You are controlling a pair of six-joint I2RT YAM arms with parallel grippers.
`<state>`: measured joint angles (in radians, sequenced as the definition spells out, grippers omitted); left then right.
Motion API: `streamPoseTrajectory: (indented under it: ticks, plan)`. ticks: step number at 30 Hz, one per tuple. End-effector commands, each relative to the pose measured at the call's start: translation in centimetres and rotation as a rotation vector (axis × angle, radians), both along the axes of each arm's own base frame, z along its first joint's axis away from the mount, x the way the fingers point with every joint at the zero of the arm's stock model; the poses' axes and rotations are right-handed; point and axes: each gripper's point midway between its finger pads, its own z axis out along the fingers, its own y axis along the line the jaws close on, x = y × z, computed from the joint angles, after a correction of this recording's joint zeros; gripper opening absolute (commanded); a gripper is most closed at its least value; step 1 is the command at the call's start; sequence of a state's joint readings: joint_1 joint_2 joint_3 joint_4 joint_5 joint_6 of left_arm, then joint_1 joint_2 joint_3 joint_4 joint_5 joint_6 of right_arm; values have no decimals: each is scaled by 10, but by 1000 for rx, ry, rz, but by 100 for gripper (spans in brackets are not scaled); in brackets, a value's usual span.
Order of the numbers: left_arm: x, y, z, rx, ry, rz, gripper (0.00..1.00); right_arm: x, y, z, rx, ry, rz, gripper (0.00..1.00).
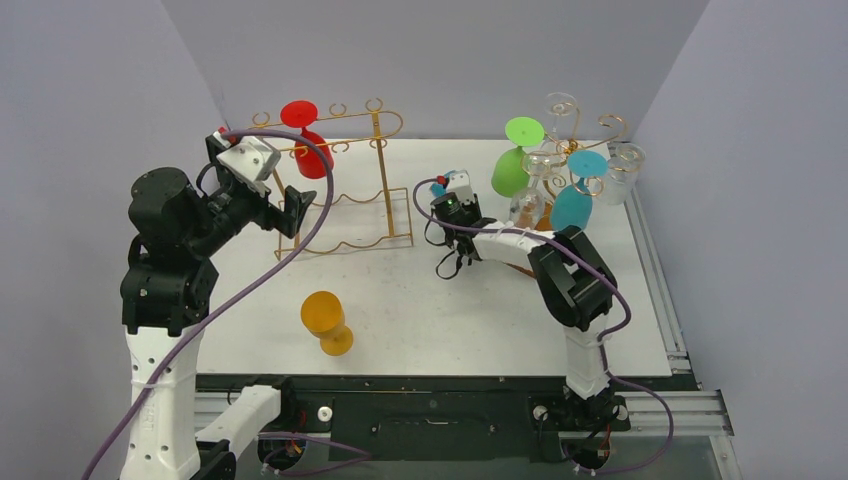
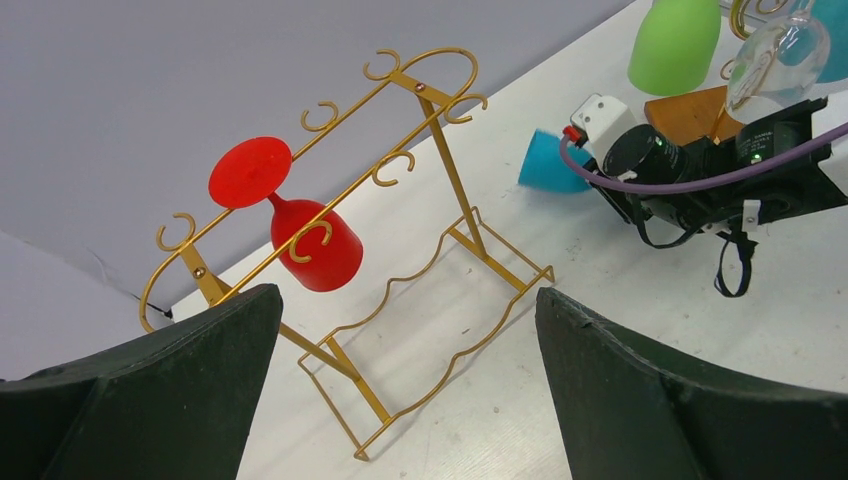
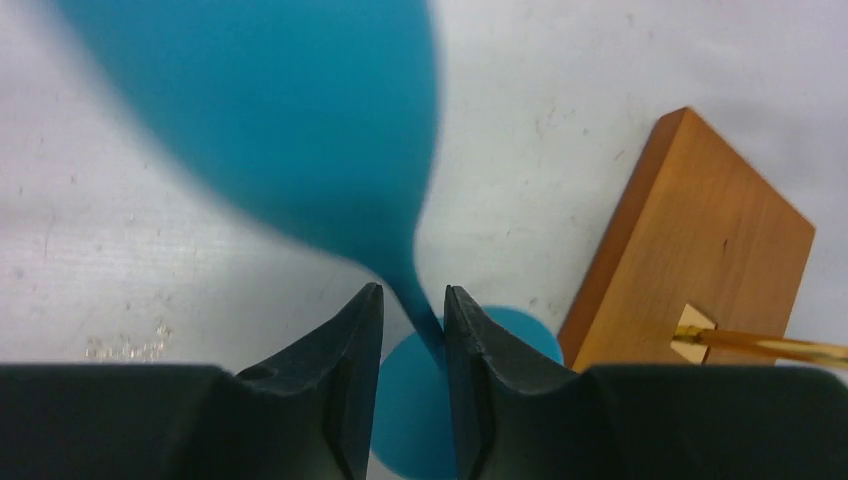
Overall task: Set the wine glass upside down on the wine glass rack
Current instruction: Pick up the wine glass at the center of the board.
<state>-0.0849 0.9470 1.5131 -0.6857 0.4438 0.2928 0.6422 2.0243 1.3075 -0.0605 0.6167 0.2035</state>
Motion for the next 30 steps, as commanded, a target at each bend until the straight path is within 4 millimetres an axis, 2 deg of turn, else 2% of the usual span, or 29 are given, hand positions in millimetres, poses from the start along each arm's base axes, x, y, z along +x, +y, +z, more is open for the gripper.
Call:
streamPoseTrajectory:
  ticks: [1,6,17,23,25,30]
  plan:
    - [-1,-1,12,-11,-51,-11,96,-40,17,-16,45,86,80,25]
    - [-4,-3,13,-14,-59,-19,96,-74,29,-10,85,68,109,25]
    - [-10,-5,12,-17,-64,-37,96,-140,43,1,191,49,169,24]
    - [-16,-8,13,-17,-64,-58,96,-173,54,2,308,100,283,19]
    - [-19,-10,14,-19,-65,-72,96,-178,68,5,362,138,336,14]
    - [-28,-14,10,6,-62,-111,96,-187,87,8,417,207,404,6]
